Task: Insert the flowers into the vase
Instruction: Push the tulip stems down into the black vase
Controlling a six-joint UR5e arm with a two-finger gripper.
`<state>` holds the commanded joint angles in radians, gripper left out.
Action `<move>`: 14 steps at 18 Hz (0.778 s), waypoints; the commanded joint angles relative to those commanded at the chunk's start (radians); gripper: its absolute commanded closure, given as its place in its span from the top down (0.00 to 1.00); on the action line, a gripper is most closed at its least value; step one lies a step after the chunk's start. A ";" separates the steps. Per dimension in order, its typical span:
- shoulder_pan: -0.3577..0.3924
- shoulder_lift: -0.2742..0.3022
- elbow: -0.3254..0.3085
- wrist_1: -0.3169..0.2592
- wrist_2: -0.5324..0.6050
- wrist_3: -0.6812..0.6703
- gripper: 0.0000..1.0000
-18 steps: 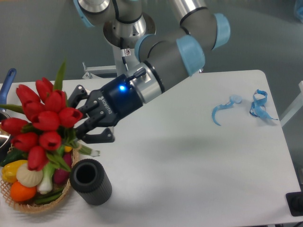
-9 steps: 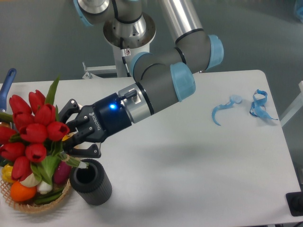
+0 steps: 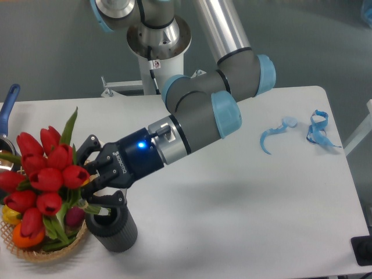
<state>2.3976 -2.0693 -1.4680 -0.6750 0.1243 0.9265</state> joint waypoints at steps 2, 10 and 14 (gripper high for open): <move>0.002 -0.005 -0.021 0.000 0.000 0.002 0.24; 0.026 -0.012 -0.101 0.002 0.003 0.018 0.24; 0.026 -0.047 -0.114 0.002 0.005 0.048 0.24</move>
<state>2.4237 -2.1168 -1.5815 -0.6734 0.1289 0.9741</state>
